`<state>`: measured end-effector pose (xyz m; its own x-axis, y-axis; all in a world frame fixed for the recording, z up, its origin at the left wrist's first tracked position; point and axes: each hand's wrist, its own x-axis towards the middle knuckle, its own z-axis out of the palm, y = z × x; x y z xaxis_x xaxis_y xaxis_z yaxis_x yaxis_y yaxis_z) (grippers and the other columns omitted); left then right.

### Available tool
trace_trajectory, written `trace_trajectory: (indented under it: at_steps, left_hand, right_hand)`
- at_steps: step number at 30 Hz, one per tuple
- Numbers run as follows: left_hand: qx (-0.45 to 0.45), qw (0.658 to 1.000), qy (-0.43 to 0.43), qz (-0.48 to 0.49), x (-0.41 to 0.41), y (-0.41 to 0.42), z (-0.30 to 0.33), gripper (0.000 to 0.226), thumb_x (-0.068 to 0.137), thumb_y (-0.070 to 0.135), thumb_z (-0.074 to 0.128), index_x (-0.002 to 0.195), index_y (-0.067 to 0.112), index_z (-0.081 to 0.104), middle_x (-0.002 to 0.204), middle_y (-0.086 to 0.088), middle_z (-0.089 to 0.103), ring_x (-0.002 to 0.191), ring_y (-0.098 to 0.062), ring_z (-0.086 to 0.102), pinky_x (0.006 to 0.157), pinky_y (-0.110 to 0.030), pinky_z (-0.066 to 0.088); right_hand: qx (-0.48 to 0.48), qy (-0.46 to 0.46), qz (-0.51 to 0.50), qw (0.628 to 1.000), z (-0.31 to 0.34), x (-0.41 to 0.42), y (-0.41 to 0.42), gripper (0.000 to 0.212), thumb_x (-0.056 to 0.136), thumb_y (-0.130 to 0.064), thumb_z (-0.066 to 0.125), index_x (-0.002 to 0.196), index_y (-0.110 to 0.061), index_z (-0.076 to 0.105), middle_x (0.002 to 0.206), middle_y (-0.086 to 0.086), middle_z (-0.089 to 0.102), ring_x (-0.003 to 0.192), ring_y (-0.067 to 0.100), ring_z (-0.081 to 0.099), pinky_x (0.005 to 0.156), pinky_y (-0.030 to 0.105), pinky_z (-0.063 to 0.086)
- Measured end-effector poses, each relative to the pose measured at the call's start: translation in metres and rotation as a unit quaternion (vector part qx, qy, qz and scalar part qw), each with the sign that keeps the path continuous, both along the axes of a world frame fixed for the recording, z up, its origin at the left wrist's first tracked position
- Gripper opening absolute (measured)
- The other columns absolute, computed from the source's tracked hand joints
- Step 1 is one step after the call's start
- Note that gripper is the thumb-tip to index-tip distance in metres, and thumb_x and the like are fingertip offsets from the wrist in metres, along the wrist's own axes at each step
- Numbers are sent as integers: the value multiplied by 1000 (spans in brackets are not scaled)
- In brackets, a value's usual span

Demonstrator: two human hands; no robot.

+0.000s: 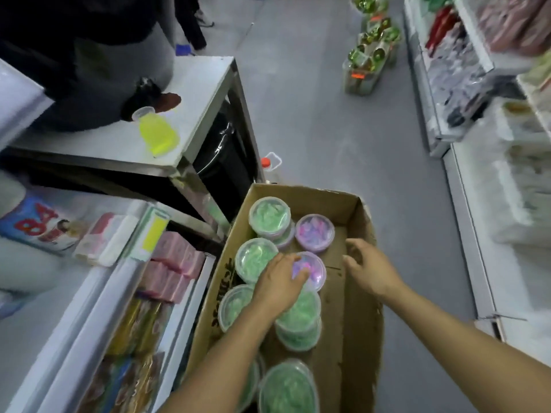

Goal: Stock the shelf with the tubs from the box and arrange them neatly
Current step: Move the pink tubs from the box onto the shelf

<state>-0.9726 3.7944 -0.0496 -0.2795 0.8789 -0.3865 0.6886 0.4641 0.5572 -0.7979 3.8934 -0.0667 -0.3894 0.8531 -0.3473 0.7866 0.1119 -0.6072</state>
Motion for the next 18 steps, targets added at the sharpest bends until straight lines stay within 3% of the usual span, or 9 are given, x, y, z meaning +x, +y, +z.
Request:
trace_trajectory:
  at_steps: [5,9,14,18]
  left_hand:
    - [-65,997,-6,-50,-7,68,-72,37,96,25,47,129,9,53,133,-13,52,124,-28,48,100,-32,35]
    - [-113,985,81,-104,-10,94,-114,33,93,16,47,123,3,53,131,-19,53,123,-32,46,105,-37,33]
    - [-137,953,197,-187,-7,107,-143,37,91,9,46,128,5,50,130,-17,53,119,-32,52,96,-40,43]
    - [-171,940,213,-203,-10,111,-149,54,92,10,50,141,3,29,137,-23,43,124,-34,46,97,-41,42]
  right_hand:
    - [-65,-15,-74,995,-64,-34,54,49,94,-23,52,138,-5,42,136,15,53,124,30,50,104,37,39]
    - [-106,-17,-119,987,-100,-60,83,39,94,-23,52,123,4,51,124,23,59,116,37,54,97,39,42]
    - [-156,-16,-161,974,-139,-81,102,38,93,-23,53,123,-1,55,121,21,61,112,37,57,94,38,47]
    - [-158,-10,-226,961,-152,-87,104,45,86,-21,59,128,-12,50,117,19,62,104,40,61,90,49,51]
